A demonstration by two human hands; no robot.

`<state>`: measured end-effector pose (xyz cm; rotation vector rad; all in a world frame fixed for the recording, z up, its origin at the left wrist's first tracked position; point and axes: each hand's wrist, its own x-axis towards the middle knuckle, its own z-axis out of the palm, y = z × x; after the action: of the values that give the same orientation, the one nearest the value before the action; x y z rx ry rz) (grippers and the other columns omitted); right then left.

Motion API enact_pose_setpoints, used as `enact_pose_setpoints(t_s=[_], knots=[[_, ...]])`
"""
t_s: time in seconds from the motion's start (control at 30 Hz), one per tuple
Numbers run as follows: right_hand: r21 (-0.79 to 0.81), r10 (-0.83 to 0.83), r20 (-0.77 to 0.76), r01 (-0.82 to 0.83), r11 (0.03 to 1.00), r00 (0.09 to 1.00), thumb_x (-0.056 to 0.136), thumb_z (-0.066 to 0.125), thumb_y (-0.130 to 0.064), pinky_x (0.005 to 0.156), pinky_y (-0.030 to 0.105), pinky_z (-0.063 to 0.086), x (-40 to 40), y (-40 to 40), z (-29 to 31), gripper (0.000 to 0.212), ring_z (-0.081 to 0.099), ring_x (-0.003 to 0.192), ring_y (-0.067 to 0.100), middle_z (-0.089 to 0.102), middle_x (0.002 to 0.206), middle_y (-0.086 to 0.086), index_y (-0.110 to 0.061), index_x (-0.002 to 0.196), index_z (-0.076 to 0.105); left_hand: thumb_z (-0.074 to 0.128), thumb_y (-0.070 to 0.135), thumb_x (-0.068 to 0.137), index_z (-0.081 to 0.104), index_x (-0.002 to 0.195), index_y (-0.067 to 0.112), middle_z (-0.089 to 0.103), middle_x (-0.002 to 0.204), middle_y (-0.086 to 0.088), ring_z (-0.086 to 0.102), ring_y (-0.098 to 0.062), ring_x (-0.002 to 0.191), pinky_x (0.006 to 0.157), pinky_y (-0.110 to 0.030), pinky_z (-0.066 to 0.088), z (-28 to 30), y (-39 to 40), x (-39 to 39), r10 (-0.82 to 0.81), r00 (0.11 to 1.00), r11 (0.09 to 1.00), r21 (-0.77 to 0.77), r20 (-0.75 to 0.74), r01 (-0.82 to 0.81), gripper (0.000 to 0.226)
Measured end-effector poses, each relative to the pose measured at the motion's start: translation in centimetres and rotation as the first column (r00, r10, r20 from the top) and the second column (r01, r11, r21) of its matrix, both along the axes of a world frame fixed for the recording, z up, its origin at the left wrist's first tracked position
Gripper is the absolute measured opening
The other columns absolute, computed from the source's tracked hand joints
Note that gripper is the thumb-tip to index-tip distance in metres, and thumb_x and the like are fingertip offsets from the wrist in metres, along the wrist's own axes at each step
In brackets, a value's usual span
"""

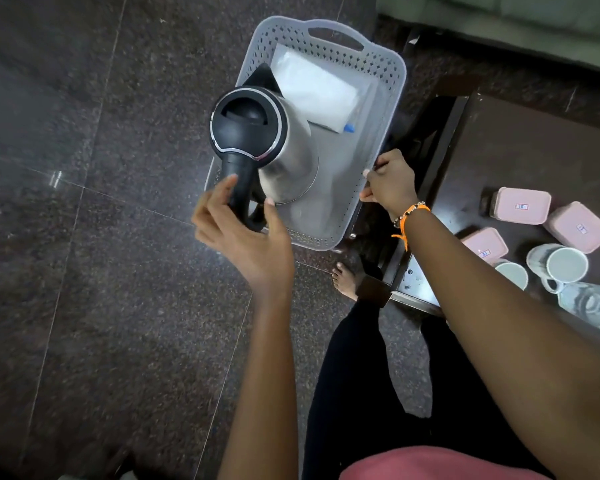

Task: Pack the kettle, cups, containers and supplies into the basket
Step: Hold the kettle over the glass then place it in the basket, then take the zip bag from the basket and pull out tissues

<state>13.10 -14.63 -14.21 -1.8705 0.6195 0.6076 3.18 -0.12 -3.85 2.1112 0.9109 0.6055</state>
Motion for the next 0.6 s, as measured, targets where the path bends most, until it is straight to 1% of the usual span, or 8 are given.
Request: enact_pose_setpoints(t_s=[0.03, 0.07, 0.17, 0.3, 0.37, 0.47, 0.53, 0.6], knots=[[0.038, -0.024, 0.005, 0.024, 0.999, 1.000, 0.090, 0.054, -0.003, 0.059, 0.035, 0.060, -0.3, -0.3, 0.0, 0.013, 0.058, 0.048, 0.016, 0.052, 0.073, 0.003, -0.010, 0.094, 0.043, 0.064, 0.007, 0.072, 0.056, 0.111, 0.014, 0.052, 0.111, -0.007, 0.043, -0.017, 0.101, 0.091, -0.019, 0.036, 0.3, -0.9, -0.2, -0.052, 0.999, 0.998, 0.047, 0.009, 0.052, 0.040], [0.066, -0.031, 0.015, 0.030, 0.997, 0.999, 0.089, 0.055, -0.003, 0.056, 0.030, 0.059, -0.7, -0.9, 0.2, 0.011, 0.057, 0.048, 0.014, 0.052, 0.071, 0.002, -0.009, 0.093, 0.046, 0.062, 0.007, 0.075, 0.057, 0.108, 0.016, 0.055, 0.104, -0.001, 0.044, -0.014, 0.096, 0.089, -0.016, 0.035, 0.4, -2.0, -0.5, -0.121, 0.992, 0.992, 0.028, 0.022, 0.121, 0.034], [0.104, -0.007, 0.056, 0.002, 0.995, 0.998, 0.088, 0.055, -0.002, 0.051, 0.019, 0.055, -2.4, -2.9, 0.7, 0.009, 0.056, 0.051, 0.010, 0.054, 0.067, 0.001, -0.010, 0.091, 0.053, 0.056, 0.005, 0.082, 0.054, 0.101, 0.026, 0.052, 0.092, 0.014, 0.051, -0.011, 0.090, 0.081, -0.014, 0.039, 0.4, -5.5, -1.0, -0.284, 0.959, 0.933, -0.237, -0.018, 0.272, 0.028], [0.061, 0.026, 0.105, -0.032, 0.998, 0.994, 0.086, 0.055, 0.001, 0.065, 0.030, 0.049, -6.2, -8.2, 1.4, 0.013, 0.055, 0.056, 0.014, 0.059, 0.074, 0.008, -0.003, 0.097, 0.059, 0.055, 0.004, 0.085, 0.058, 0.098, 0.022, 0.057, 0.089, 0.004, 0.053, -0.003, 0.079, 0.075, -0.014, 0.045, -1.1, -11.0, -2.2, -0.513, 0.847, 0.774, -0.503, -0.140, 0.386, 0.022], [0.007, 0.058, 0.129, -0.060, 0.998, 0.990, 0.085, 0.056, -0.001, 0.071, 0.029, 0.046, -8.4, -11.5, 1.7, 0.013, 0.055, 0.063, 0.017, 0.060, 0.078, 0.008, -0.002, 0.097, 0.060, 0.055, 0.003, 0.085, 0.061, 0.097, 0.019, 0.057, 0.085, 0.004, 0.053, -0.001, 0.075, 0.073, -0.011, 0.044, -2.0, -13.6, -2.6, -0.612, 0.771, 0.694, -0.588, -0.178, 0.415, 0.020], [-0.104, 0.056, 0.152, -0.040, 0.994, 0.987, 0.083, 0.057, -0.001, 0.065, 0.018, 0.043, -11.9, -17.6, 2.2, 0.011, 0.052, 0.061, 0.008, 0.059, 0.077, 0.004, -0.004, 0.092, 0.062, 0.054, 0.002, 0.087, 0.063, 0.095, 0.013, 0.057, 0.079, 0.013, 0.053, 0.014, 0.067, 0.069, -0.001, 0.040, -3.2, -17.9, -3.7, -0.731, 0.638, 0.589, -0.695, -0.242, 0.412, 0.016], [-0.206, 0.043, 0.171, -0.008, 0.979, 0.984, 0.080, 0.057, 0.002, 0.072, 0.024, 0.045, -14.3, -22.3, 2.2, 0.014, 0.057, 0.069, 0.016, 0.064, 0.083, 0.012, -0.003, 0.092, 0.062, 0.054, 0.004, 0.088, 0.063, 0.098, 0.010, 0.057, 0.079, 0.013, 0.052, 0.013, 0.067, 0.070, -0.003, 0.040, -4.0, -21.1, -4.5, -0.806, 0.517, 0.535, -0.730, -0.289, 0.425, 0.015], [-0.382, 0.075, 0.187, 0.002, 0.924, 0.979, 0.078, 0.057, 0.003, 0.087, 0.036, 0.042, -16.6, -26.9, 1.7, 0.022, 0.059, 0.089, 0.030, 0.066, 0.098, 0.017, -0.002, 0.099, 0.062, 0.053, 0.005, 0.089, 0.063, 0.099, 0.010, 0.057, 0.079, 0.011, 0.052, 0.006, 0.071, 0.080, -0.017, 0.044, -4.7, -23.9, -5.0, -0.844, 0.434, 0.499, -0.759, -0.316, 0.417, 0.015]])
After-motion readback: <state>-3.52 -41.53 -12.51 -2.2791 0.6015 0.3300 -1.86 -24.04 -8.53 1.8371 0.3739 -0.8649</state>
